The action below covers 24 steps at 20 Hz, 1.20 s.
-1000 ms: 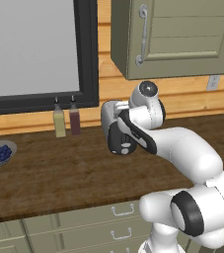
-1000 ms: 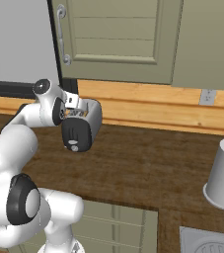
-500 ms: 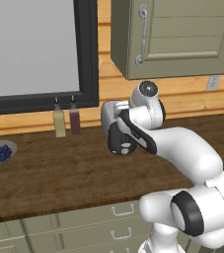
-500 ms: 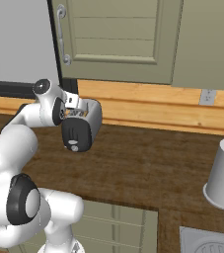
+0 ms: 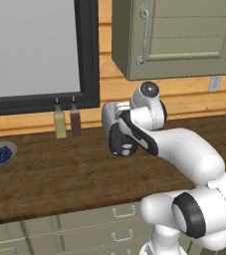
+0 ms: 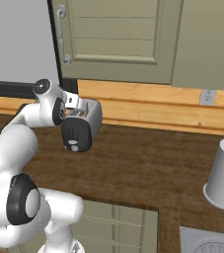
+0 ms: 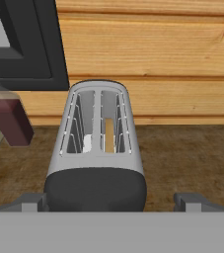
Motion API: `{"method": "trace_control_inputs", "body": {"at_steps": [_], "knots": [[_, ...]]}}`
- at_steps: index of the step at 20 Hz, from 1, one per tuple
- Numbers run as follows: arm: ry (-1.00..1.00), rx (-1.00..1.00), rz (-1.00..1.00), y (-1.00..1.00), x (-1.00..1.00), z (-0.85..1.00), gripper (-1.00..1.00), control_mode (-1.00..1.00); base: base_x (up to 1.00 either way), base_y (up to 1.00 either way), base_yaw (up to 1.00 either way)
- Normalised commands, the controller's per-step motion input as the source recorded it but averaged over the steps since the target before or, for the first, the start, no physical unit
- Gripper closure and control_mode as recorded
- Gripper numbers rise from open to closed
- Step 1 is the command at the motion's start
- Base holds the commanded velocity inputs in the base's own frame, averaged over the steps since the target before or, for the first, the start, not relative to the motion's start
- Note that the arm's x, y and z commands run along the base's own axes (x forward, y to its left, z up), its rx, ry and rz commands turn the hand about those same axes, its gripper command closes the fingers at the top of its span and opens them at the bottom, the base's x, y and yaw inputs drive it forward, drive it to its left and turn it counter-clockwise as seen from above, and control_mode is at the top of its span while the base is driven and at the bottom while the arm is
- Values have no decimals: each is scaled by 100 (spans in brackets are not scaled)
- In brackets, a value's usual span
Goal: Start the toaster. Once the lever pops up, take the bread to the plate on the dining counter.
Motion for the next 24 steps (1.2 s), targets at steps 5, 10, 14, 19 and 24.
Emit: {"method": "trace_control_inputs", "body": {"at_steps": [5,10,14,19,24], "knots": [[0,0,0,0,0,0,-100,-100,0,0,0],[0,0,0,0,0,0,-100,-100,0,0,0],[0,0,0,0,0,0,-100,-100,0,0,0],[0,0,0,0,0,0,-100,-100,0,0,0],[0,0,0,0,0,0,-100,-100,0,0,0]]}}
